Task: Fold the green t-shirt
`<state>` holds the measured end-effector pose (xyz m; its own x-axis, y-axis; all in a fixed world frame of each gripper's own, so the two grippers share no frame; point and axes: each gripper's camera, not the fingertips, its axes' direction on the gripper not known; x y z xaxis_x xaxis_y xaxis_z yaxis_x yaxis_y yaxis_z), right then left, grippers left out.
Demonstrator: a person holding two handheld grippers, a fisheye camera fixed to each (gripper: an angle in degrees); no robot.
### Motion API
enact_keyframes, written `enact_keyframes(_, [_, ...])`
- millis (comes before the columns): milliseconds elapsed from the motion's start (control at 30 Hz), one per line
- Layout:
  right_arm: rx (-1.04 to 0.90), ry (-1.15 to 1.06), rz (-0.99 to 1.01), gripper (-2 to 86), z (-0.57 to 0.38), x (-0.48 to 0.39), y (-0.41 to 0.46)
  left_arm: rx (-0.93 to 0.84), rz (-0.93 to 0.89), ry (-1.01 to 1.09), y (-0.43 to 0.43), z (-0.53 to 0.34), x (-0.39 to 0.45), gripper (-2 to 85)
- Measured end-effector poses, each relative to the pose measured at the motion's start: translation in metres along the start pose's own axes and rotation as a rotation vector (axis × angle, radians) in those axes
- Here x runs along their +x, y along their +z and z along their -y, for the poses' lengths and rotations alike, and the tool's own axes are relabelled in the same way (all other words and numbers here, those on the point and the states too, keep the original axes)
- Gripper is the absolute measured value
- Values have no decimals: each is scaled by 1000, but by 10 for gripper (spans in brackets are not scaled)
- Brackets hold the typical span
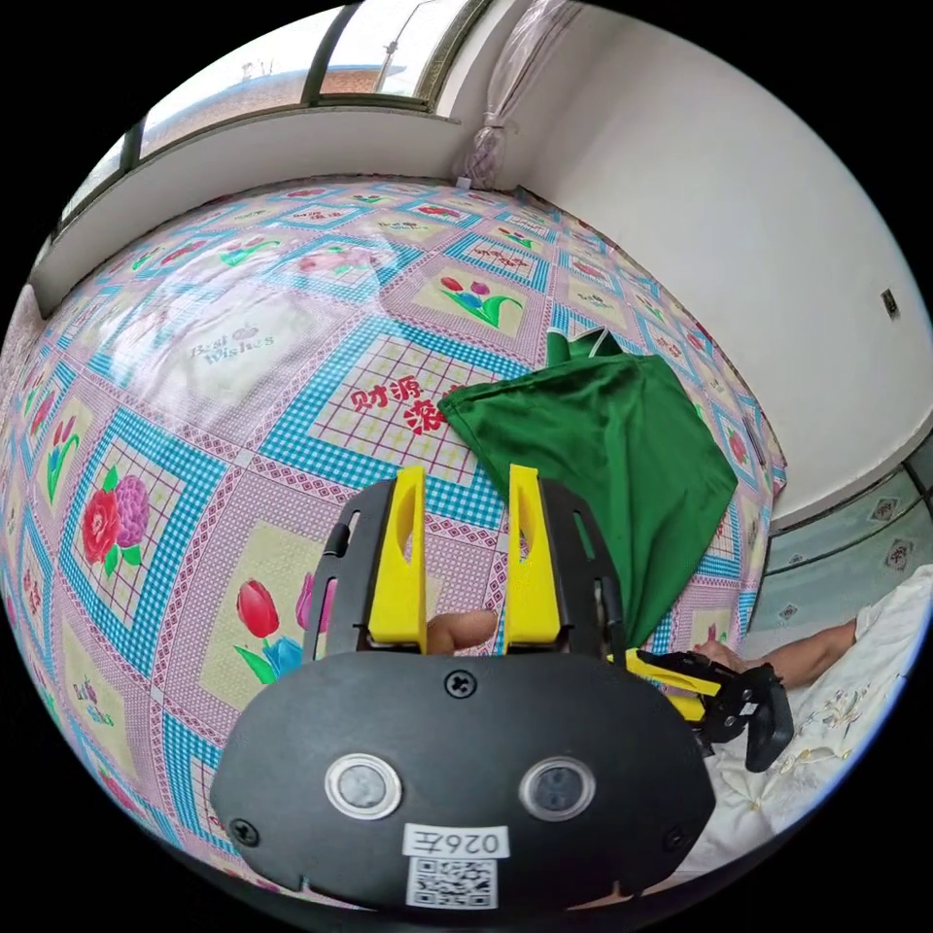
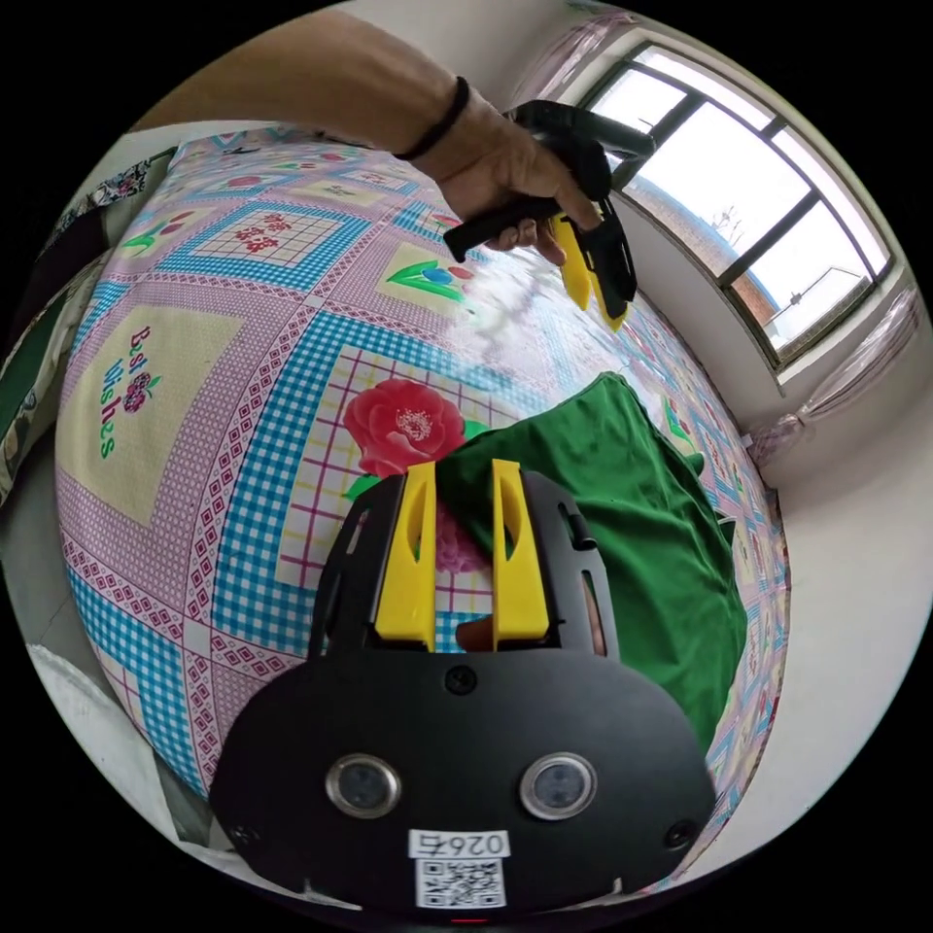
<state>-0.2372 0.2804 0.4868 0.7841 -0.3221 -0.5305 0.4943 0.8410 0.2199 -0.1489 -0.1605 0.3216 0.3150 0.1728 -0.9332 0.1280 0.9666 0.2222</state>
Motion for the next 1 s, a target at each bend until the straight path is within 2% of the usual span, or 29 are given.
enact_keyframes(200, [-15,-4,-56,30,6,-1,2,-122,-70,71,75,63,-18,143])
enact_keyframes(333, [-12,-20,-107,12,6,1,1,-270,-100,130,131,92,-23,147])
enact_keyframes(467, [-24,-23,-142,-9,8,13,0,-319,1,190,145,106,-29,71])
enact_keyframes(600, [-24,-31,-111,-12,10,33,-4,-362,-83,170,149,107,-53,19])
enact_keyframes(800, [-23,-15,194,-13,-15,96,-32,-324,-229,37,122,57,-115,7])
enact_keyframes(1000, [-60,-103,472,-13,-90,149,-82,-261,-469,-198,84,-83,-168,5])
